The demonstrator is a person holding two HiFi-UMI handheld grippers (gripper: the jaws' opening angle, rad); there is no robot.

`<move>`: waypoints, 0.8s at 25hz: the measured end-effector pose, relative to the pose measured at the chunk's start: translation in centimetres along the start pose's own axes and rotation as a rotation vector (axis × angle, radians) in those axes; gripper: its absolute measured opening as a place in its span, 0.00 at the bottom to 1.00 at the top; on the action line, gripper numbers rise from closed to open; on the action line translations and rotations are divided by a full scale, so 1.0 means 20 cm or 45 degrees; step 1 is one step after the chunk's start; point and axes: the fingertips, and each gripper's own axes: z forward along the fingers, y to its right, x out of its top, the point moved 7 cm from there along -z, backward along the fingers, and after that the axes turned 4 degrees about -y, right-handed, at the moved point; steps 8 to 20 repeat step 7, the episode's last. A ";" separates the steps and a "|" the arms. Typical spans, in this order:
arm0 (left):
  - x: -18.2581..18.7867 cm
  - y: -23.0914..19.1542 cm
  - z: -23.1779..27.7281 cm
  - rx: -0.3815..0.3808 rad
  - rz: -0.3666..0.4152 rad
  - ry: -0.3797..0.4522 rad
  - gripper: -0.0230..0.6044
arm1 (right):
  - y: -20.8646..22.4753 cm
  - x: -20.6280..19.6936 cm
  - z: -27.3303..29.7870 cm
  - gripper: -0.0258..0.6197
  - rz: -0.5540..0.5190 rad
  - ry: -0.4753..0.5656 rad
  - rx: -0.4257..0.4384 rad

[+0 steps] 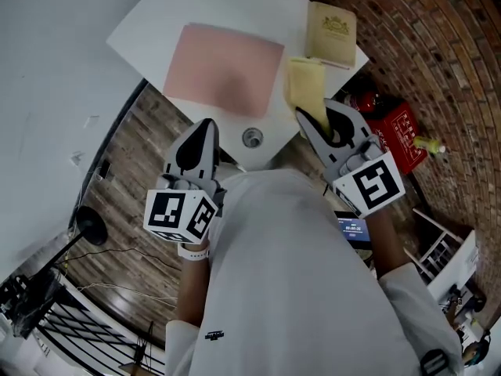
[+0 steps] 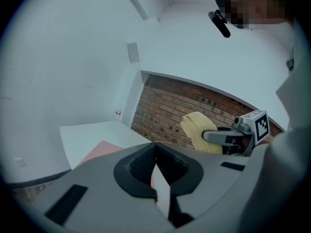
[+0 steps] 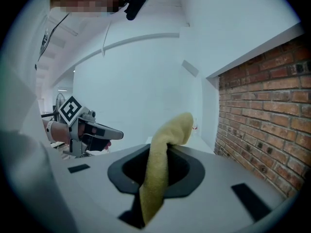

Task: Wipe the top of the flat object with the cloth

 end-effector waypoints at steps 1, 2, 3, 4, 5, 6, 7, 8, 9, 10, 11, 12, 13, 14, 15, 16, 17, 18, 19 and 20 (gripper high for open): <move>0.00 0.01 -0.01 -0.002 0.005 0.004 0.07 | -0.01 0.00 -0.01 0.14 0.005 0.010 0.007; 0.00 0.03 -0.01 -0.003 0.010 0.008 0.07 | -0.02 0.00 -0.01 0.14 0.012 0.025 0.012; 0.00 0.05 -0.02 -0.004 0.015 0.011 0.07 | -0.03 0.01 -0.02 0.14 0.021 0.042 0.013; 0.00 0.06 -0.02 -0.005 0.019 0.013 0.07 | -0.05 0.01 -0.03 0.14 0.028 0.053 0.013; -0.01 0.08 -0.02 -0.007 0.022 0.014 0.07 | -0.05 0.00 -0.04 0.14 0.035 0.061 0.012; -0.02 0.10 -0.02 -0.009 0.025 0.015 0.07 | -0.06 0.00 -0.05 0.14 0.042 0.067 0.011; -0.02 0.11 -0.03 -0.011 0.027 0.015 0.07 | -0.07 -0.01 -0.06 0.13 0.050 0.073 0.009; -0.02 0.11 -0.03 -0.011 0.027 0.015 0.07 | -0.07 -0.01 -0.06 0.13 0.050 0.073 0.009; -0.02 0.11 -0.03 -0.011 0.027 0.015 0.07 | -0.07 -0.01 -0.06 0.13 0.050 0.073 0.009; -0.02 0.11 -0.03 -0.011 0.027 0.015 0.07 | -0.07 -0.01 -0.06 0.13 0.050 0.073 0.009; -0.02 0.11 -0.03 -0.011 0.027 0.015 0.07 | -0.07 -0.01 -0.06 0.13 0.050 0.073 0.009; -0.02 0.11 -0.03 -0.011 0.027 0.015 0.07 | -0.07 -0.01 -0.06 0.13 0.050 0.073 0.009; -0.02 0.11 -0.03 -0.011 0.027 0.015 0.07 | -0.07 -0.01 -0.06 0.13 0.050 0.073 0.009; -0.02 0.11 -0.03 -0.011 0.027 0.015 0.07 | -0.07 -0.01 -0.06 0.13 0.050 0.073 0.009; -0.02 0.11 -0.03 -0.011 0.027 0.015 0.07 | -0.07 -0.01 -0.06 0.13 0.050 0.073 0.009; -0.02 0.11 -0.03 -0.011 0.027 0.015 0.07 | -0.07 -0.01 -0.06 0.13 0.050 0.073 0.009; -0.02 0.11 -0.03 -0.011 0.027 0.015 0.07 | -0.07 -0.01 -0.06 0.13 0.050 0.073 0.009; -0.02 0.11 -0.03 -0.011 0.027 0.015 0.07 | -0.07 -0.01 -0.06 0.13 0.050 0.073 0.009; -0.02 0.11 -0.03 -0.011 0.027 0.015 0.07 | -0.07 -0.01 -0.06 0.13 0.050 0.073 0.009; -0.02 0.11 -0.03 -0.011 0.027 0.015 0.07 | -0.07 -0.01 -0.06 0.13 0.050 0.073 0.009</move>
